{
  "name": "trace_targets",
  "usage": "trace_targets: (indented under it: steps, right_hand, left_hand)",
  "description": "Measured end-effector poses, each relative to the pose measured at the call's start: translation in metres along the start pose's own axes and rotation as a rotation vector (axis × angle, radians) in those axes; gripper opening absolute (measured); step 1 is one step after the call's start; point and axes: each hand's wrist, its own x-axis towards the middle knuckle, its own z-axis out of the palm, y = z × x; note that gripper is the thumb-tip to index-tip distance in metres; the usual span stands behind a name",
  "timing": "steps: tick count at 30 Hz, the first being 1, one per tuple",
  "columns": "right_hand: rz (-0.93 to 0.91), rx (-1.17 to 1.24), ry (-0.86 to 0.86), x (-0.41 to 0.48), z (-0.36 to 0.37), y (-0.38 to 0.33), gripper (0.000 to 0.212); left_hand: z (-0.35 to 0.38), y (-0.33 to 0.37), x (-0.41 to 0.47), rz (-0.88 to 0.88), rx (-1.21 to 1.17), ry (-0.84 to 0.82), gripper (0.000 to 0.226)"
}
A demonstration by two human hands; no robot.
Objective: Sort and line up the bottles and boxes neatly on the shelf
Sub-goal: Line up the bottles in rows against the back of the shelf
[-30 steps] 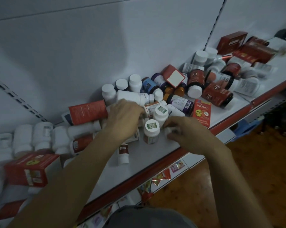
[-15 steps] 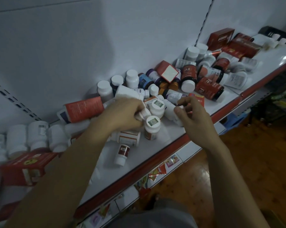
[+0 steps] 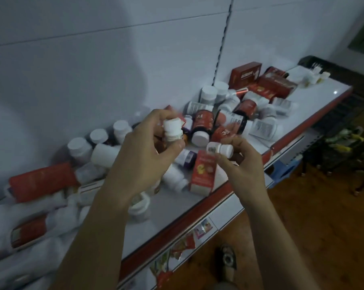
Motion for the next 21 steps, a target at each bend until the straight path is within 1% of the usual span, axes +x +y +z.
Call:
trace_targets:
  steps: [4,10,12,14,17,21]
  right_hand:
    - [-0.027,0.002,0.081,0.054,-0.063,0.024,0.024]
    - [-0.073,-0.052,0.177,0.146,-0.185,0.057,0.028]
    - [-0.062,-0.078,0.177,0.172,-0.223,0.067,0.029]
    - [-0.065,-0.091,0.194,0.192,-0.257,0.074,0.027]
    - [-0.051,-0.044,0.242,0.212,-0.299,0.082,0.021]
    - [-0.009,-0.032,0.285,0.232,-0.344,0.105,0.018]
  left_hand:
    - [0.061,0.018,0.04,0.009,-0.132,-0.005,0.039]
    - [0.181,0.041,0.119,-0.001,-0.275,0.037,0.039]
    - [0.222,0.051,0.144,-0.015,-0.286,0.024,0.039]
    - [0.262,0.062,0.169,-0.036,-0.307,-0.031,0.039]
    - [0.32,0.073,0.204,-0.066,-0.268,-0.141,0.038]
    - [0.382,0.076,0.248,-0.026,-0.125,-0.218,0.04]
